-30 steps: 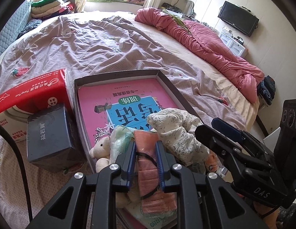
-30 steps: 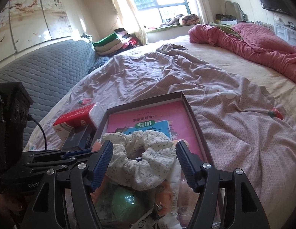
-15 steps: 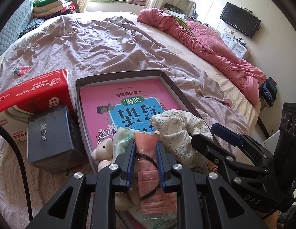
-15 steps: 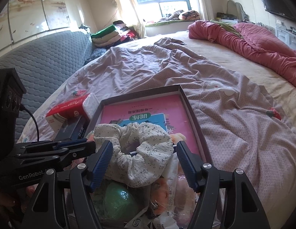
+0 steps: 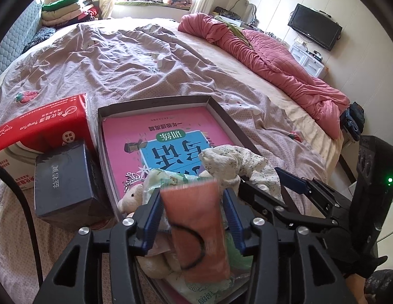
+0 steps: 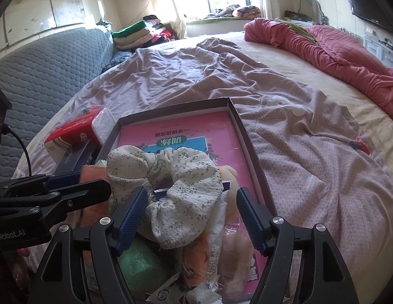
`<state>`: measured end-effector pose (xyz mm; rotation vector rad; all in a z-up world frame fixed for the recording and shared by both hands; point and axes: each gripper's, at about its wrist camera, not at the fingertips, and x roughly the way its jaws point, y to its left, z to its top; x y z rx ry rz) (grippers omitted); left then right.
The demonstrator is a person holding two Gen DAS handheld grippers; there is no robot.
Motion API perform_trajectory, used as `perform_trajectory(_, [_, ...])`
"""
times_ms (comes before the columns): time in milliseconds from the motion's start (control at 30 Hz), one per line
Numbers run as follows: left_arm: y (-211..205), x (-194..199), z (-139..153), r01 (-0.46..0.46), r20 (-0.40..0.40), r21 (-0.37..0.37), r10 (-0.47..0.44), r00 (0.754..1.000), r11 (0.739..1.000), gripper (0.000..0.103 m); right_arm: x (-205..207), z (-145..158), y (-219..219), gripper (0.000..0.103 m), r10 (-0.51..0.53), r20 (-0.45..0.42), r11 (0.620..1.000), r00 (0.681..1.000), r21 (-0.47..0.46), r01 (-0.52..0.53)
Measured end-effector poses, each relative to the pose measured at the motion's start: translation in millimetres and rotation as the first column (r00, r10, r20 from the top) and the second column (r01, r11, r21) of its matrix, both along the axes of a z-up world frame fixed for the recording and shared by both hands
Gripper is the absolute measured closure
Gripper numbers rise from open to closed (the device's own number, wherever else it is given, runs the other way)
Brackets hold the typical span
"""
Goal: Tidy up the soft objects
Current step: 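Lower and release the scrunchie with the right tool while the left tool releases the pink towel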
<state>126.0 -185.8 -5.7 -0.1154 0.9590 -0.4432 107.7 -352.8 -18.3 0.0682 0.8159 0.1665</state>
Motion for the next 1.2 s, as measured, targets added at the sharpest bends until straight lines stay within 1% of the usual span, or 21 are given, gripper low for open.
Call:
perform_trajectory(100, [1,0,1,-0.003,0.001,0.0,0.003,1.0,1.0,0.054,-4,7,-3,0.028,-0.006,0.04,1.0,0.999,0.015,0.005])
perform_trajectory(367, [4,-1,2,-0.017,0.001,0.009,0.017,1.0,1.0,0.053,-4,9,-6,0.028,-0.02,0.041,1.0,0.999,0.023,0.019])
perform_trajectory(467, [6,-2,4,-0.023,0.004,0.023,0.023,1.0,0.999,0.052,-6,11,-5,0.028,-0.021,0.055,1.0,0.998,0.004,0.021])
perform_trajectory(533, [6,-4,6,-0.028,0.009,0.043,0.027,1.0,0.999,0.046,-7,12,-4,0.028,-0.02,0.062,1.0,0.998,0.002,0.02])
perform_trajectory(567, [7,-4,7,-0.03,0.012,0.048,0.03,0.999,0.998,0.044,-8,14,-4,0.028,-0.02,0.067,1.0,0.998,-0.001,0.02])
perform_trajectory(767, [11,-5,9,-0.044,0.014,0.049,0.043,0.999,0.998,0.042,-11,19,-1,0.028,-0.02,0.077,1.0,0.997,-0.012,0.021])
perform_trajectory(933, [16,-9,15,-0.06,0.038,0.068,0.057,0.998,0.996,0.034,-15,23,1,0.027,-0.02,0.073,1.0,0.997,-0.008,0.021])
perform_trajectory(1067, [20,-11,18,-0.071,0.042,0.081,0.067,0.997,0.994,0.033,-16,23,9,0.027,-0.006,0.064,1.0,0.998,-0.023,0.008])
perform_trajectory(1200, [27,-12,20,-0.098,0.044,0.093,0.094,0.995,0.991,0.032,-17,24,14,0.027,-0.014,0.059,0.999,0.998,-0.047,0.016])
